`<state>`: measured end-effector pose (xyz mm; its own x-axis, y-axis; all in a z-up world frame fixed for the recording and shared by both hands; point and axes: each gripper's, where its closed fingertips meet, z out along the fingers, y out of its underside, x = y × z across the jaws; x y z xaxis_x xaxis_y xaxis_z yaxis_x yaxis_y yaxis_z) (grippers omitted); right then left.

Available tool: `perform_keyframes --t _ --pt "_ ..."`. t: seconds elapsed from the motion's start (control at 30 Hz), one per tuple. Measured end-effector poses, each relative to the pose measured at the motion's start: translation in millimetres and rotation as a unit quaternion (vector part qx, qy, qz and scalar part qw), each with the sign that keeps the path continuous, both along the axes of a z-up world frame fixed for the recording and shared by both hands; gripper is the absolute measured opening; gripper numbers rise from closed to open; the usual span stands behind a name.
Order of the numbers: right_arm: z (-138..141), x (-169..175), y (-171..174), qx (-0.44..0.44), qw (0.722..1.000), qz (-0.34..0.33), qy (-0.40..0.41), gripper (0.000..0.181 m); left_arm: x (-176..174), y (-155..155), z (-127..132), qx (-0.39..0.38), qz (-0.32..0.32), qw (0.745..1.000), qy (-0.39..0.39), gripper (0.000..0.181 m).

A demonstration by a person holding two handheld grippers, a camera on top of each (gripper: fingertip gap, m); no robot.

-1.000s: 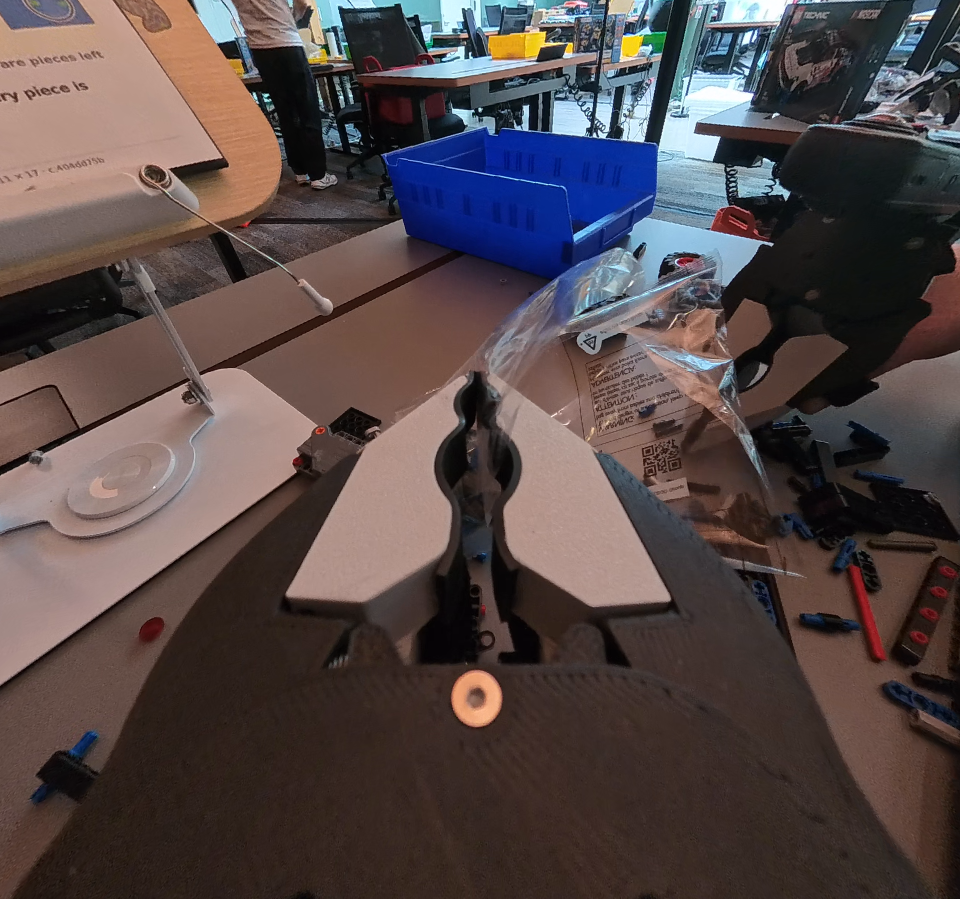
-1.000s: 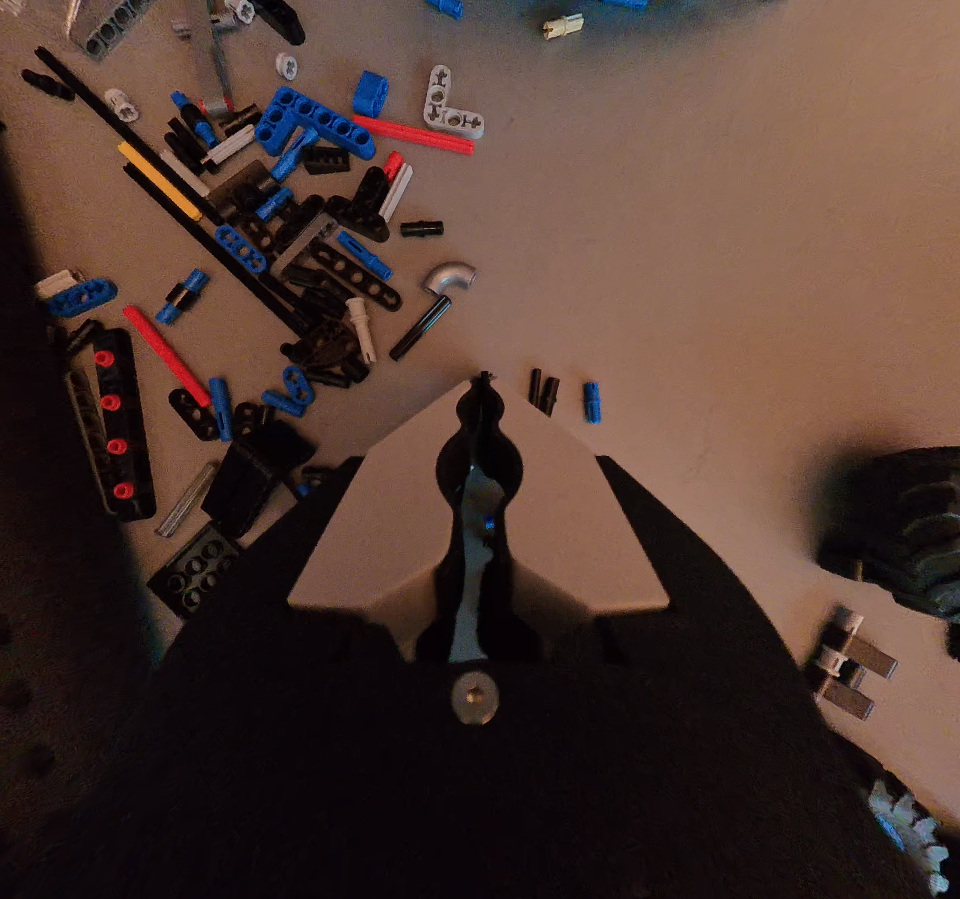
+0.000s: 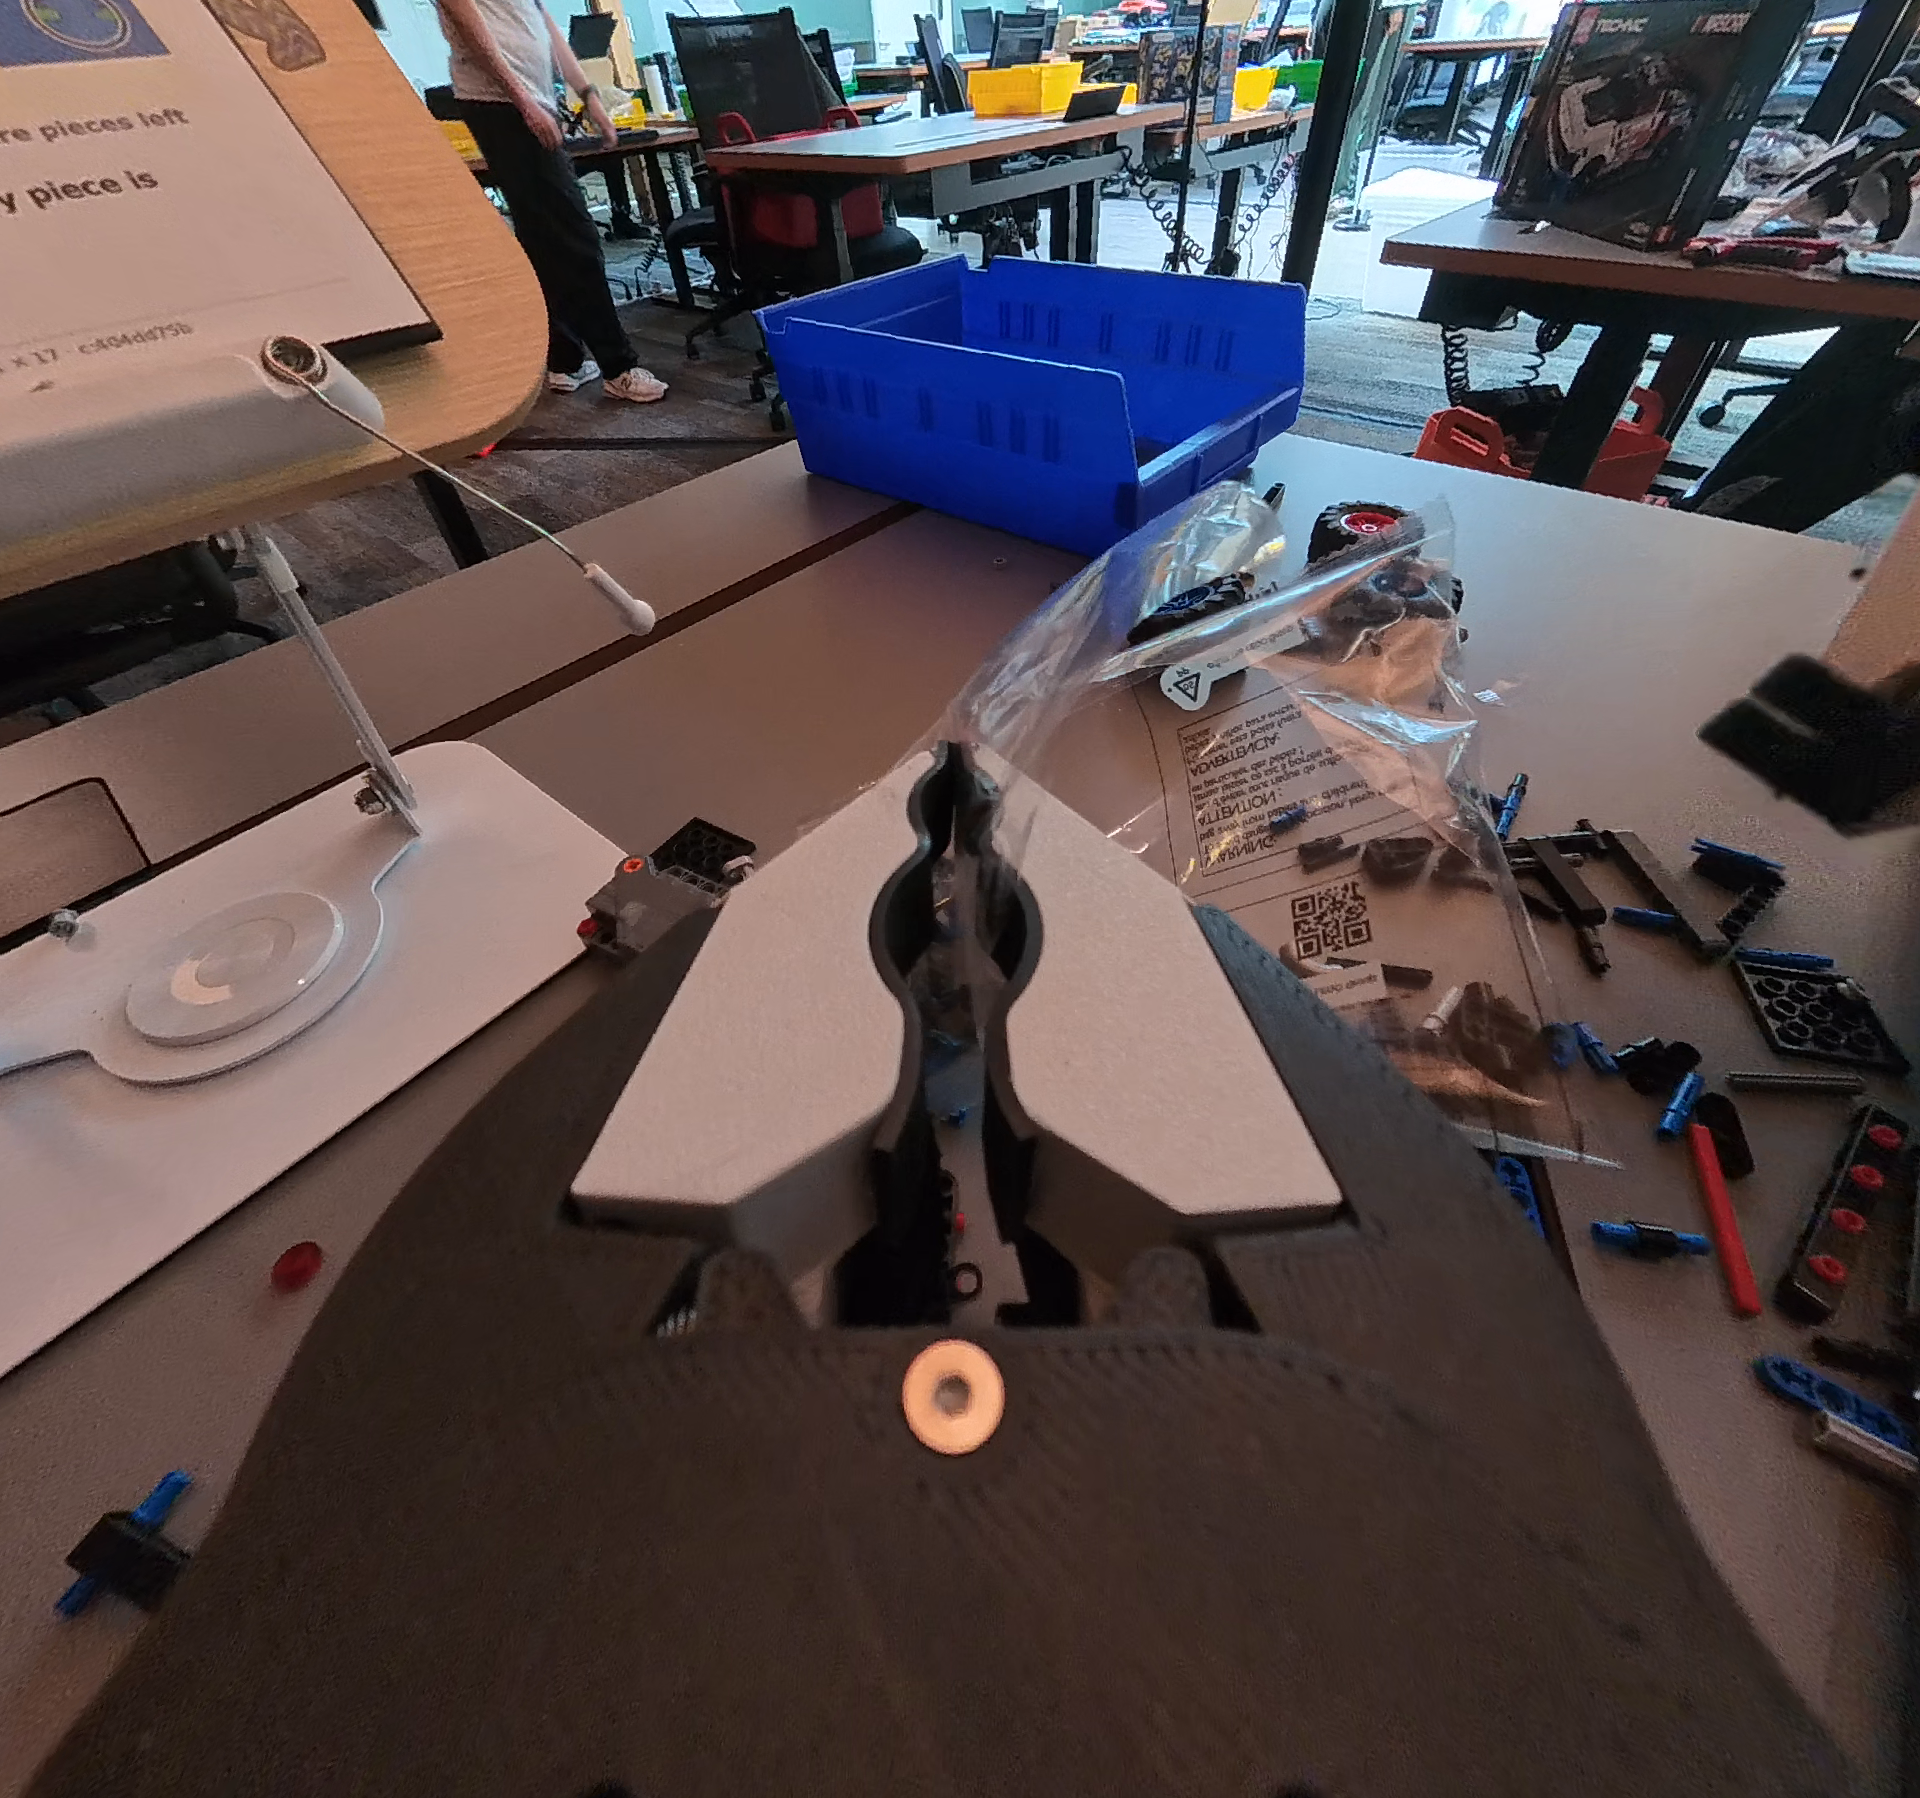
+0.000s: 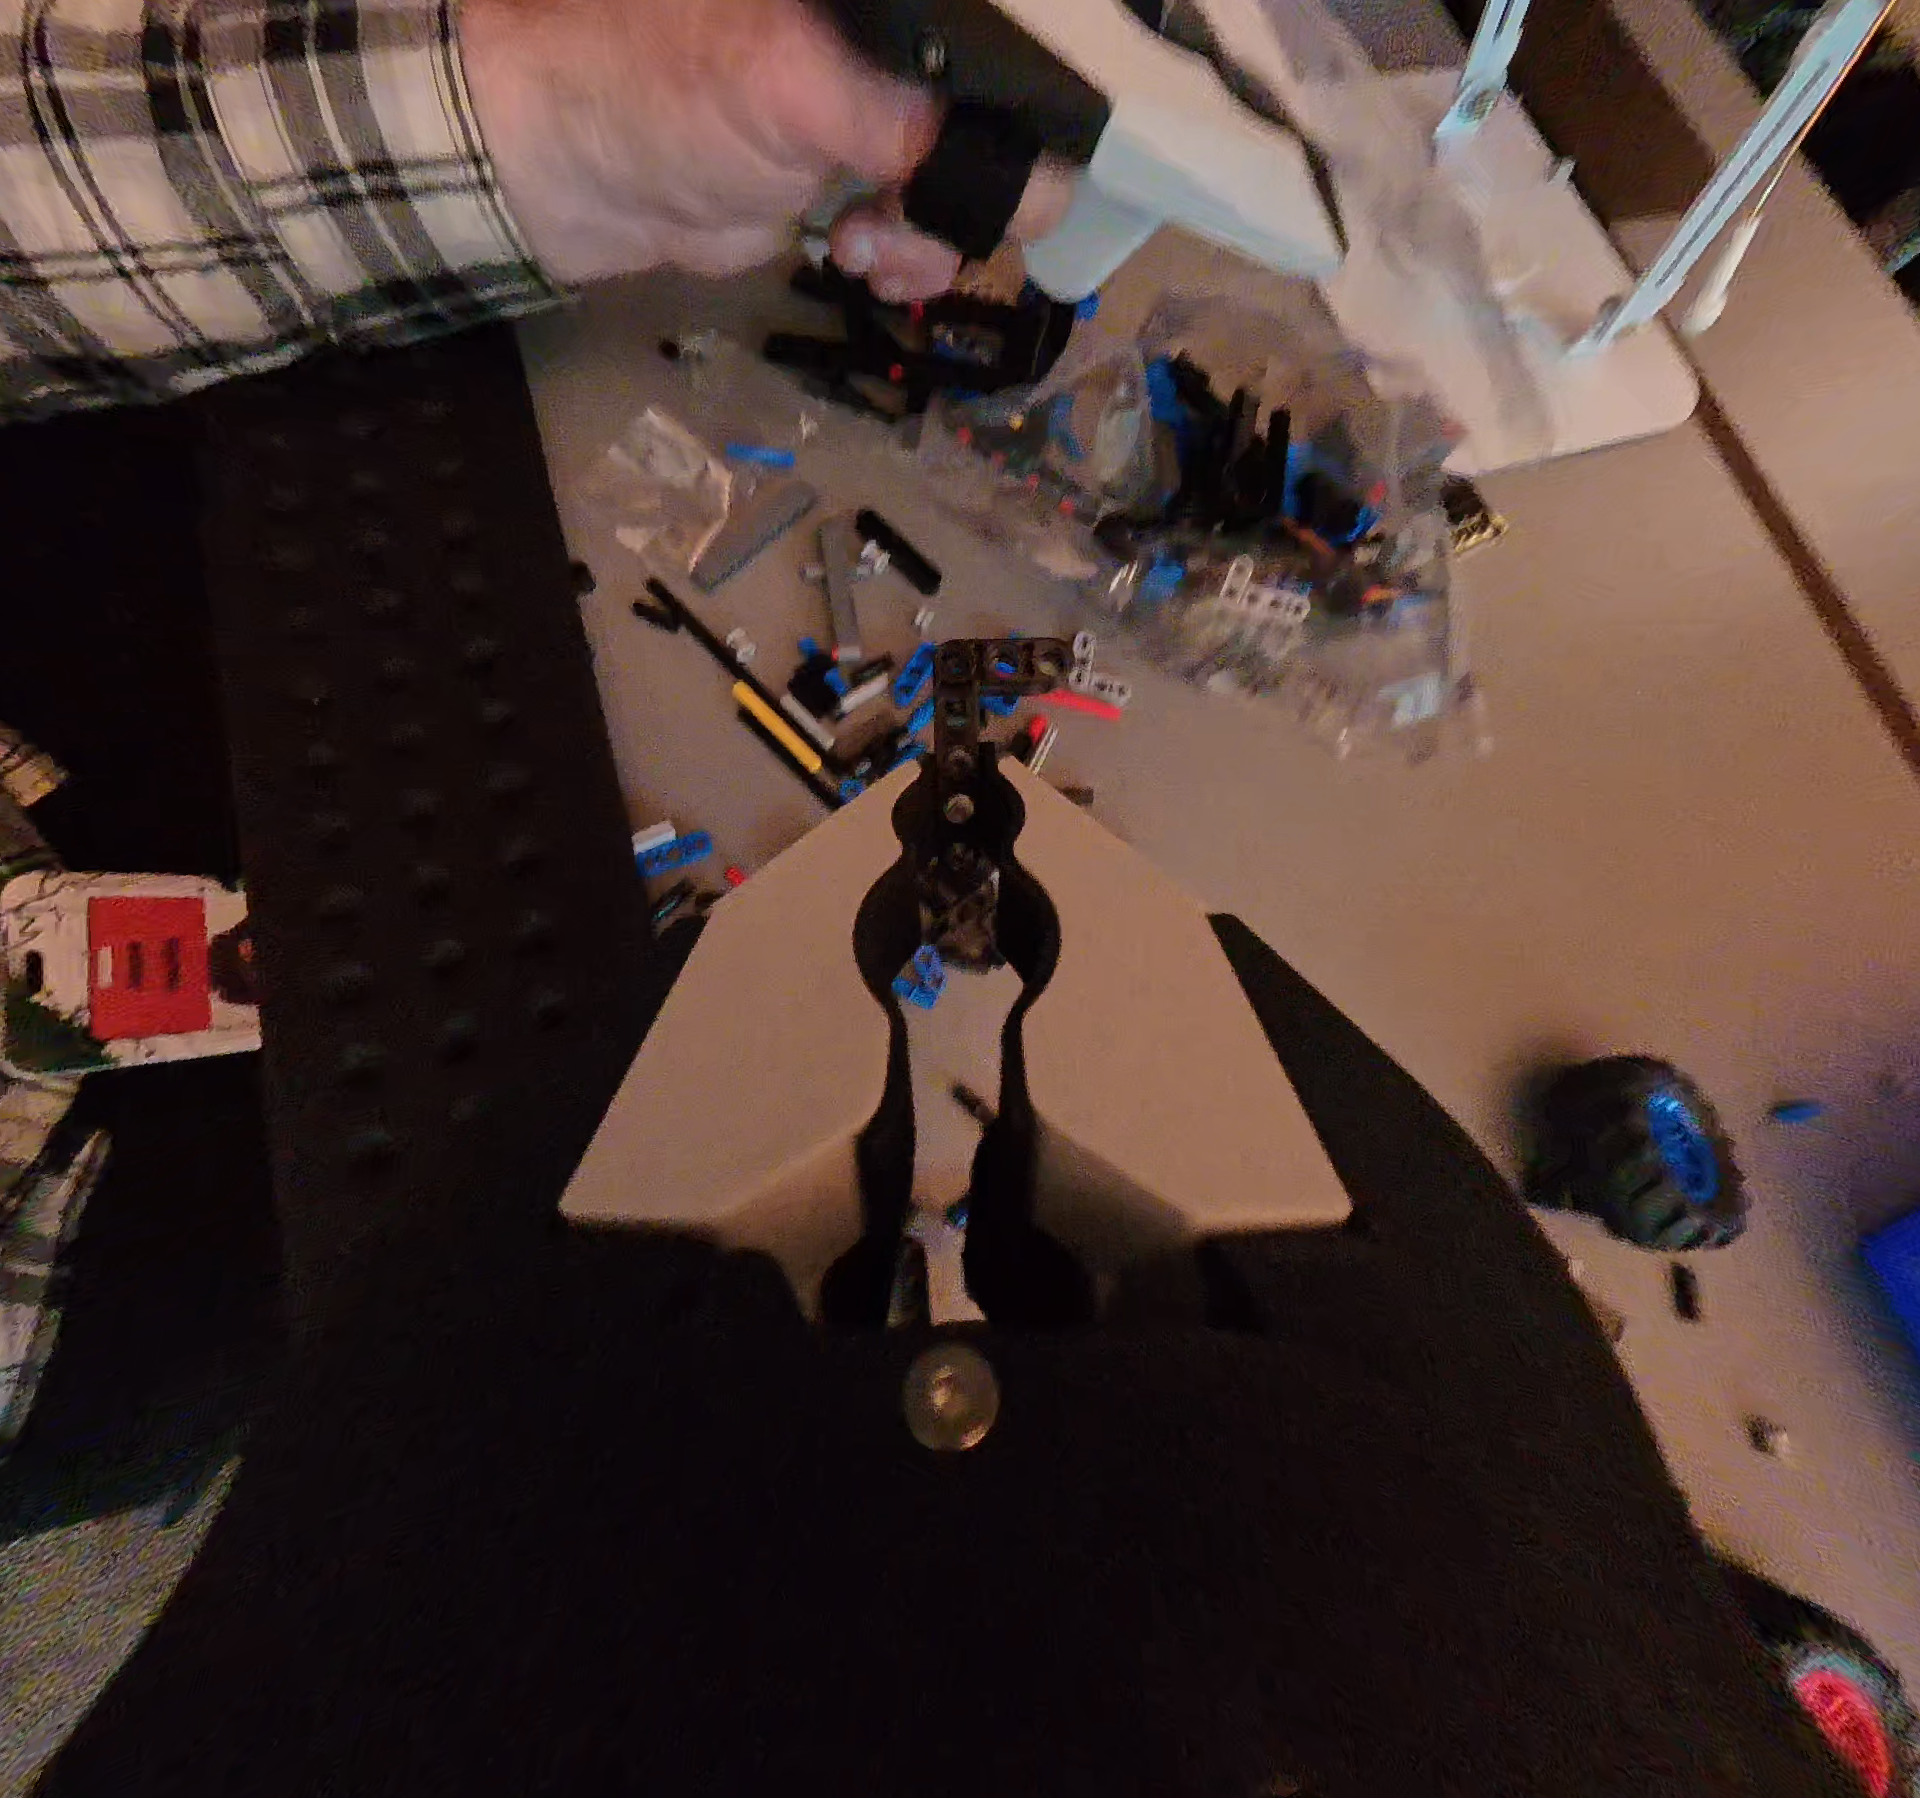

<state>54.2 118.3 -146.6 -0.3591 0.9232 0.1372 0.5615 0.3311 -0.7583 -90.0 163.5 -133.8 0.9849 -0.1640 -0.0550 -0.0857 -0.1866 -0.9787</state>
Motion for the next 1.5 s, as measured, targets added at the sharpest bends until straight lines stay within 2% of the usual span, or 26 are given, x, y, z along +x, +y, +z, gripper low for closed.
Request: perform_keyframes --t 0.07,0.17,0.23,0.27,0.37,0.43,0.5,0.6,0.73,0.83,0.87,1.03,1.3,1.37,1.5 --pt "17.6 -22.3 -4.3 0.027 0.999 0.015 0.027 0.005 0.0 -0.1 -0.4 0.0 0.0 1.0 0.0 0.0" --pt "24.4 -60.0 5.6 0.07 0.997 0.002 0.025 0.006 -0.6 -0.6 -0.2 0.001 0.001 1.0 -0.001 0.0" --pt "18.9 -82.5 25.7 0.121 0.992 -0.031 0.01 0.034 -1.0 -0.7 0.0 0.001 0.002 1.0 0.001 0.0" --pt "17.3 -87.4 28.8 0.131 0.991 -0.034 0.005 0.037 -1.2 -0.9 0.1 0.001 0.002 1.0 0.001 0.0" --pt "36.2 -83.1 21.3 0.125 0.99 -0.03 0.048 0.03 -1.5 -0.9 0.5 0.002 0.003 1.0 0.002 0.0" --pt "46.2 -63.1 17.9 0.11 0.991 -0.024 0.066 0.024 -1.3 -0.3 1.4 0.002 0.002 1.0 0.001 0.0" --pt "32.2 -37.8 7.3 0.066 0.997 0.008 0.033 0.023 -0.1 0.3 1.7 0.003 -0.001 1.0 0.0 0.0" --pt "-23.3 -13.3 2.0 0.039 0.996 0.034 -0.069 0.034 1.5 0.4 1.2 0.002 -0.002 1.0 0.002 0.0" --pt "-78.4 -15.5 -4.2 0.017 0.99 0.061 -0.13 0.041 -1.3 -1.1 1.7 0.004 0.002 1.0 -0.001 0.0" --pt "-109.1 -19.3 9.5 0.03 0.984 0.045 -0.173 0.045 -3.3 -1.7 1.4 0.004 0.005 1.0 -0.004 0.0" --pt "-109.4 -21.0 7.9 0.009 0.984 0.047 -0.169 0.034 -3.1 -1.6 1.3 0.004 0.004 1.0 -0.004 0.0" --pt "-112.6 -21.6 8.9 -0.027 0.987 0.052 -0.152 0.015 -0.1 0.2 0.5 0.001 -0.001 1.0 0.0 0.0" --pt "-111.0 -22.3 10.4 -0.038 0.988 0.053 -0.138 0.012 -1.2 -0.8 1.6 0.004 0.001 1.0 -0.003 0.0" --pt "-103.2 -24.0 9.8 -0.049 0.99 0.054 -0.118 0.005 -1.2 -0.8 1.5 0.004 0.001 1.0 -0.003 0.0" --pt "-106.1 -17.8 14.9 -0.027 0.99 0.045 -0.128 0.004 -1.2 -0.7 1.7 0.004 0.0 1.0 -0.004 0.0"
